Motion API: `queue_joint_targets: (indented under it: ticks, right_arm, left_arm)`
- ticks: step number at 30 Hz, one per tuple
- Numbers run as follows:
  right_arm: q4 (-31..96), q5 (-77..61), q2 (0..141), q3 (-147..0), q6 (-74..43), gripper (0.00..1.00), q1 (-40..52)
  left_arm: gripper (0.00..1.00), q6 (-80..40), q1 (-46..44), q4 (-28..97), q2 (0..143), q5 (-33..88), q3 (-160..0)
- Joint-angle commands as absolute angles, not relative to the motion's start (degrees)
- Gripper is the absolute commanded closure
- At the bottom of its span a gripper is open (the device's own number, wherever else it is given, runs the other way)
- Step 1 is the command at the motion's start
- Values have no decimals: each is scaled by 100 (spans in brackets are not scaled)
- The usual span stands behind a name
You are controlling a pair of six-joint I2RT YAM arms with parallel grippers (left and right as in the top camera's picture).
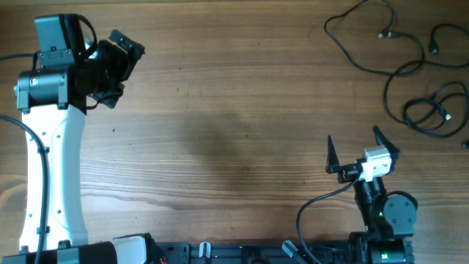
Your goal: Untangle cables
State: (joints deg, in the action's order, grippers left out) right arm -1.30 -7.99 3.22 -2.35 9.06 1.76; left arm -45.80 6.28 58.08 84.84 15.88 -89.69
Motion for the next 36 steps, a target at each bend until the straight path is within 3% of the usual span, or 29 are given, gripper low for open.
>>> queue_joint_targets:
  ticks: [1,29,36]
  right_arm:
    - [-80,-967,128,-27,746,0,152]
    - [-78,-967,43,-30,751,0,152]
    - [-78,-967,43,-30,749,0,152]
  left_arm:
    - [0,-4609,646,5793,8486,1533,-9000]
    - [0,-4609,644,5793,8462,1533,-9000]
    - [0,-4539,491,5815,7450,1531,-8849]
